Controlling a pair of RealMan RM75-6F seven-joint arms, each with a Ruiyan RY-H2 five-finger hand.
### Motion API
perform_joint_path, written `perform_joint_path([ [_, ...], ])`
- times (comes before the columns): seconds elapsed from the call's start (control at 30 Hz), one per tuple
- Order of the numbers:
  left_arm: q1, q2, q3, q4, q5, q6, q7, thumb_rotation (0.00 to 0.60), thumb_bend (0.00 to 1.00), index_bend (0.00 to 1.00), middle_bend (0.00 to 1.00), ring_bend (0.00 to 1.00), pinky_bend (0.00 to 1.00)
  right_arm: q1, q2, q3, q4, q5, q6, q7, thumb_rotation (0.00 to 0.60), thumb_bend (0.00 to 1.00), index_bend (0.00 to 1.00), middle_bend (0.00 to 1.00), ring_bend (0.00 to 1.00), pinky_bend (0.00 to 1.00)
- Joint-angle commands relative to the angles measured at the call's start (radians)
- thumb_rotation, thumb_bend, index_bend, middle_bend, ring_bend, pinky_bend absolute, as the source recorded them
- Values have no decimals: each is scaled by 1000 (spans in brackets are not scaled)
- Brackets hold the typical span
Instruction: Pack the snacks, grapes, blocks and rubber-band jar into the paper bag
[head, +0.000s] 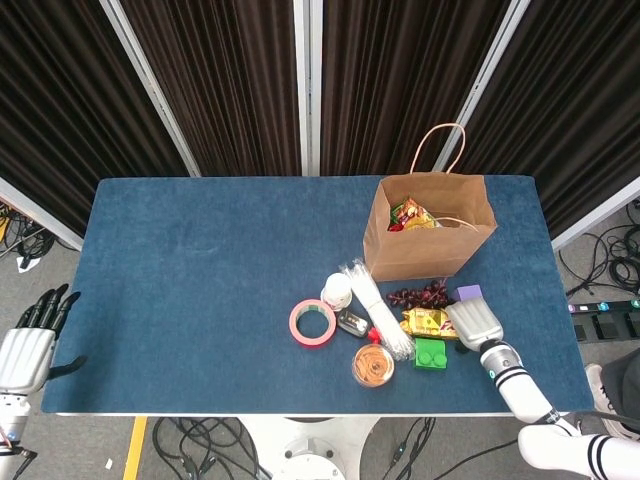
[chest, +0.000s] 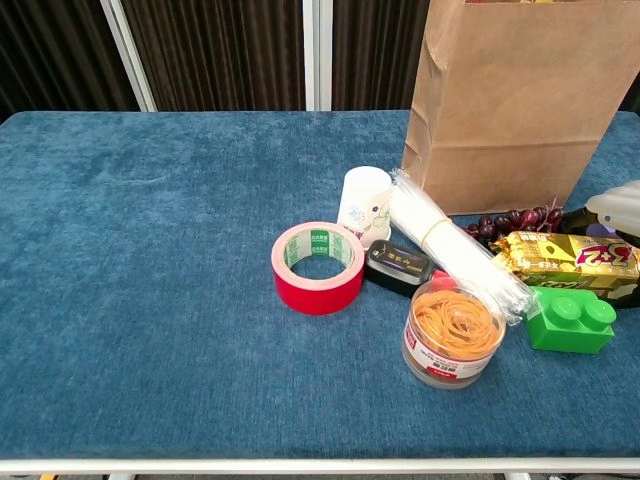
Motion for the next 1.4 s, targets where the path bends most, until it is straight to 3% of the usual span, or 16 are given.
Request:
perform_joint_path([
  [0.03,1,2,-2,-1,-2,2,0,600,108,124,120,21,210,-1,-19,2,17,3,13,-8,600,0,389,371,815,853],
  [0.43,2,1,-1,-3,-2,0,-2,600,107,123,119,20,210,-8,-25,5,9,8,60,-46,600,94,549,486,822,856],
  [0.57,0,4,-3,-10,0,-1,-1,600,107,123,120,21,210,-14,18,15,-51,-44,119,-49,600,94,550,488,822,856],
  [0.87,-9,9,-3,-44,11,-1,22,600,107,124,120,21,210,-28,211,76,-289,-159,241,-12,600,95,559,499,822,856],
  [1.13,-19,12,-6,-66,12,-10,45,600,107,123,120,21,210,1,338,185,-477,-219,318,-23,600,97,568,510,822,856],
  [1.4,-24,13,-8,-70,10,-17,46,600,107,123,120,20,210,86,410,355,-600,-122,351,-71,600,101,568,511,822,856],
])
